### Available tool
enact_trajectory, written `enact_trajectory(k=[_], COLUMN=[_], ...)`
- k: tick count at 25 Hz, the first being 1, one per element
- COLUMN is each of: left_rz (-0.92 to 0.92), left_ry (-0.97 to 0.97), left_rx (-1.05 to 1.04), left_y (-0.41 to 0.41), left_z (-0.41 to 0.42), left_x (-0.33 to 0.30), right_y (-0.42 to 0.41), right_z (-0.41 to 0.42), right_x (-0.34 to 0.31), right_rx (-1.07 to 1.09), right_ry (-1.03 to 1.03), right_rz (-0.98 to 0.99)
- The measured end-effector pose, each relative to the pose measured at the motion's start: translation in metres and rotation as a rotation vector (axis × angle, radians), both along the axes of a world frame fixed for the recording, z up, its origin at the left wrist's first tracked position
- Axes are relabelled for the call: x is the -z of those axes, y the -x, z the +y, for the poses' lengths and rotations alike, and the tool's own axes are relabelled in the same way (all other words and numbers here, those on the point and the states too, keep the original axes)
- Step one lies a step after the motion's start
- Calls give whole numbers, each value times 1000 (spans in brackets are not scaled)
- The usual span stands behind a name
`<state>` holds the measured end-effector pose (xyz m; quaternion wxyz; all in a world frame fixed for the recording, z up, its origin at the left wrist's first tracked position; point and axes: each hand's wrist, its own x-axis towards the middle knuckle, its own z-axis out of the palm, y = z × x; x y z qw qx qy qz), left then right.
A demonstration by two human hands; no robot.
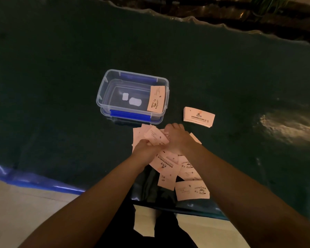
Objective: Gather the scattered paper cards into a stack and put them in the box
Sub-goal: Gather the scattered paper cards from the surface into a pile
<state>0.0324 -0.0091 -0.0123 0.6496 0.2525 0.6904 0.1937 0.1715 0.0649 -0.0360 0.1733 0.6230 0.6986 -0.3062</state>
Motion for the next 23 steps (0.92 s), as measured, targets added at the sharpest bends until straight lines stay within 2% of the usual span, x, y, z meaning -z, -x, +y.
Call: enact_trajectory(k=[10, 23], left_rz=[91, 64], left_ry=[19, -68], left_rx=[-75, -13], left_y=[-15, -26], left_z=[3, 9], left_x=[15, 18], right_y=[-20, -18], right_z=[-23, -24], right_x=[-4, 7], right_rx=[225, 440], right_ry=[33, 88], right_rz=[169, 303])
